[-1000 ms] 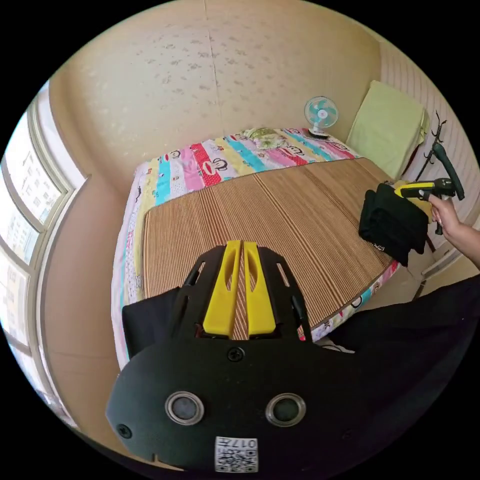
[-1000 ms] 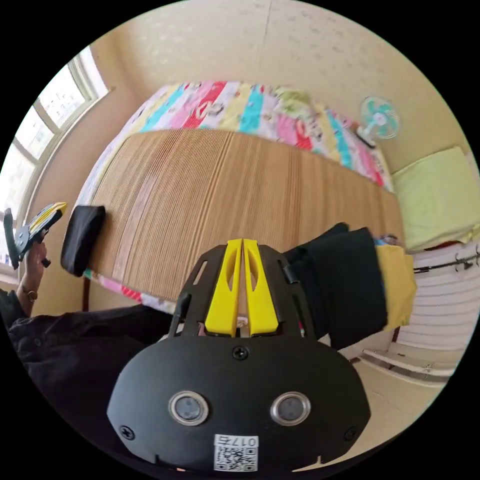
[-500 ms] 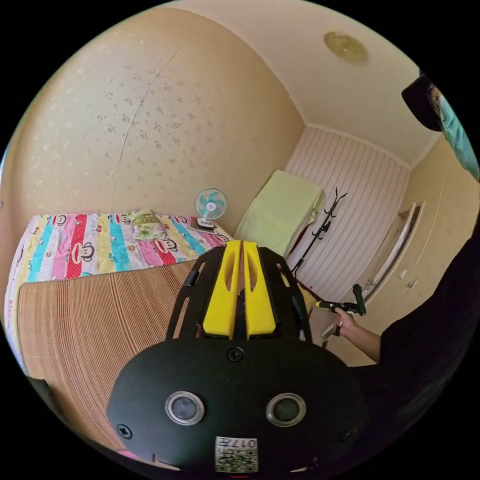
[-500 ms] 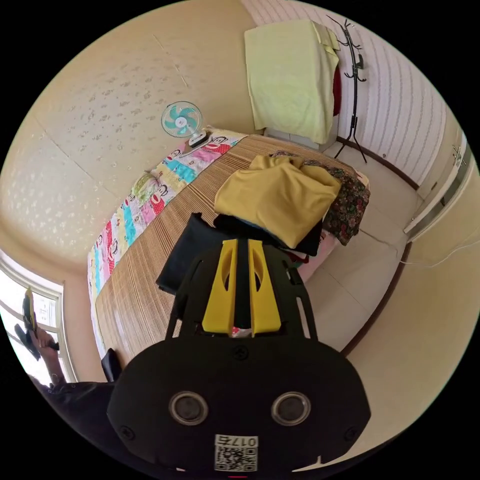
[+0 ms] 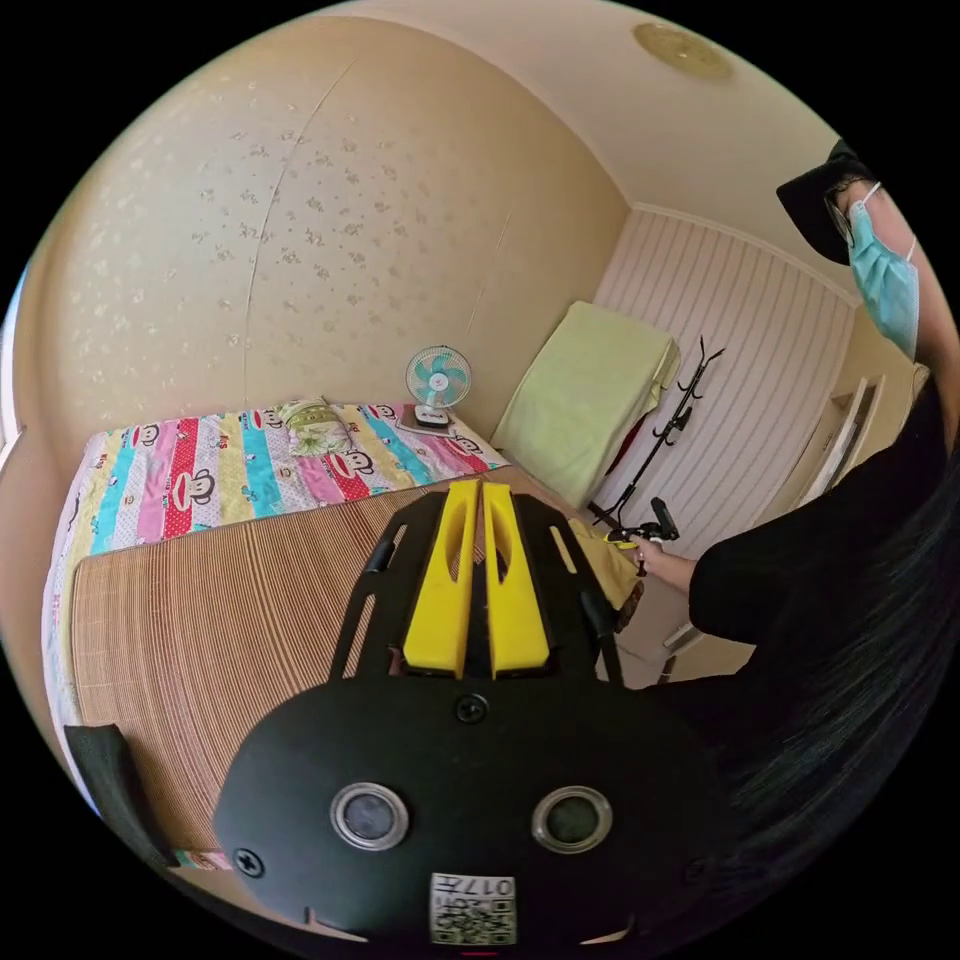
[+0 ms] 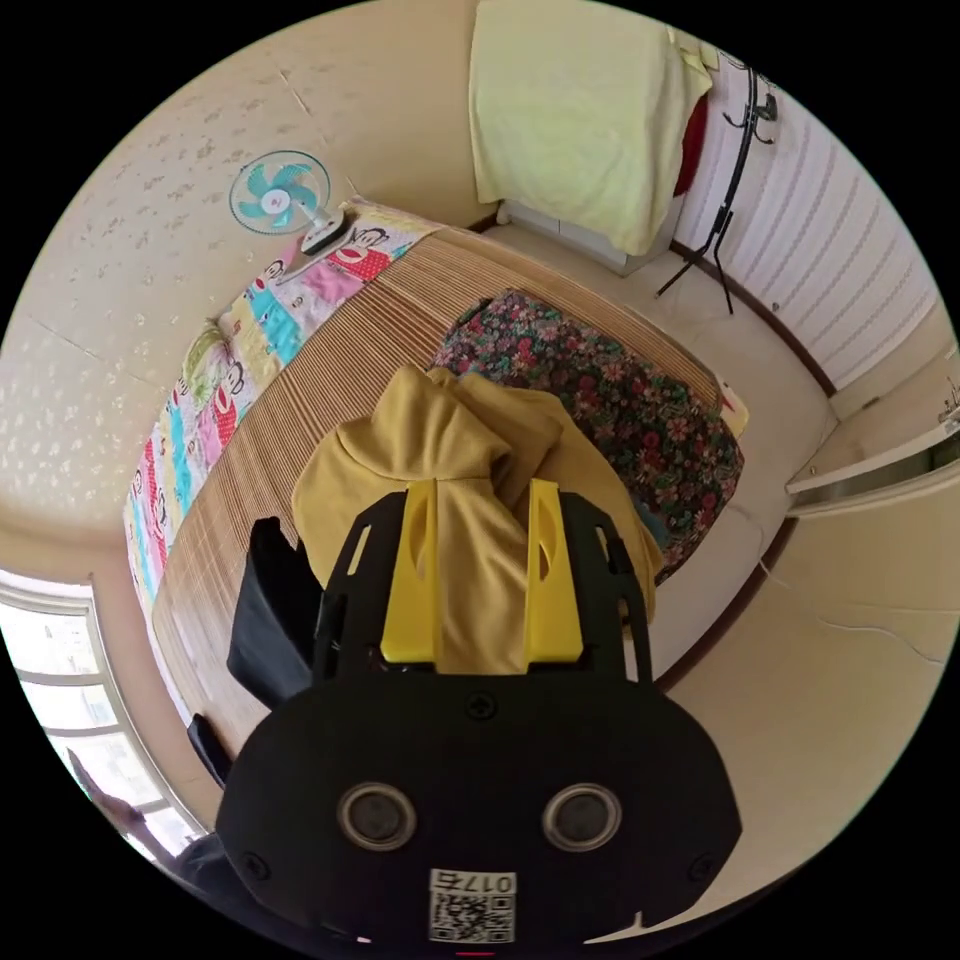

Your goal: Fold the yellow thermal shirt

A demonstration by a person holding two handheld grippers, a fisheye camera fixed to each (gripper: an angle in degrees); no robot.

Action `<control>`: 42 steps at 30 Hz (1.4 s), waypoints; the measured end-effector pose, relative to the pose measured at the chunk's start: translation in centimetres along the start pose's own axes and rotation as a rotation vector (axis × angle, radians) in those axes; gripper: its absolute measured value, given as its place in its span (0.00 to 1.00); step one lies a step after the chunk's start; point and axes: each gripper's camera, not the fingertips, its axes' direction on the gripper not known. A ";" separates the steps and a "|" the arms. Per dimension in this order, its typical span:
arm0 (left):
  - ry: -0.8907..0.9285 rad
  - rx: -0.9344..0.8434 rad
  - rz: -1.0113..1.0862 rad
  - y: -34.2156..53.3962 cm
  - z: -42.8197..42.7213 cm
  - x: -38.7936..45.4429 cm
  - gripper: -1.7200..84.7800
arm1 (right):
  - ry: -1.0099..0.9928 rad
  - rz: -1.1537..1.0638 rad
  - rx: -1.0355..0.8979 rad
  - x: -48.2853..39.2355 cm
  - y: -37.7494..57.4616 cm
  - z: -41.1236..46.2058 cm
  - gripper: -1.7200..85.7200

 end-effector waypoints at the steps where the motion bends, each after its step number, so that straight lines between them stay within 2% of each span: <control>1: -0.008 -0.005 -0.016 0.0 0.0 -0.3 0.01 | -0.070 0.039 -0.006 0.9 0.4 0.2 0.14; 5: -0.022 0.016 -0.039 -0.7 -0.5 -1.4 0.01 | -0.320 -0.041 0.180 0.1 2.9 -5.2 0.08; 7: 0.008 0.041 -0.043 -1.6 -0.8 -2.3 0.01 | -0.510 -0.190 0.289 -2.6 4.8 -10.7 0.07; 11: 0.088 0.049 -0.063 -3.1 -0.6 -4.0 0.04 | -0.662 -0.483 0.432 -8.7 8.8 -20.0 0.06; 14: 0.218 0.027 -0.095 -4.6 -0.3 -5.6 0.09 | -0.622 -0.708 0.564 -13.6 14.3 -27.3 0.06; 17: 0.421 0.019 -0.156 -6.1 -0.2 -7.7 0.11 | -0.735 -0.902 0.695 -16.6 21.2 -33.5 0.06; 19: 0.620 -0.005 -0.270 -7.0 0.4 -10.1 0.15 | -0.755 -1.106 0.743 -19.4 27.7 -36.3 0.06; 23: 0.891 -0.074 -0.503 -6.7 2.2 -14.7 0.23 | -0.876 -1.419 0.680 -23.1 37.7 -35.8 0.05; 25: 1.025 -0.027 -0.653 -5.0 2.3 -18.3 0.23 | -1.056 -1.570 0.519 -25.5 43.1 -32.9 0.05; 28: 1.066 -0.099 -0.798 -2.0 2.3 -22.6 0.21 | -1.325 -1.572 0.279 -28.5 47.9 -27.3 0.05; 31: 1.024 -0.102 -0.887 1.5 0.3 -25.6 0.12 | -1.438 -1.467 0.082 -31.8 52.9 -21.8 0.05; 32: 1.024 -0.099 -0.876 1.9 -0.2 -26.1 0.11 | -1.438 -1.478 0.064 -32.4 54.2 -21.2 0.05; 35: 1.163 0.066 -0.699 2.1 -4.5 -28.3 0.09 | -1.353 -1.623 0.009 -35.3 61.4 -20.2 0.04; 37: 1.325 0.221 -0.465 0.4 -9.1 -29.8 0.09 | -1.263 -1.769 0.013 -36.7 65.9 -20.2 0.03; 38: 1.358 0.247 -0.398 -0.2 -10.4 -29.9 0.09 | -1.264 -1.802 0.009 -36.8 66.6 -20.2 0.03; 39: 1.409 0.278 -0.236 -1.7 -13.2 -29.9 0.08 | -1.271 -1.821 0.007 -36.8 67.1 -20.1 0.03; 42: 1.427 0.342 0.173 -4.4 -20.9 -28.4 0.08 | -1.267 -1.777 0.045 -35.9 65.6 -19.3 0.02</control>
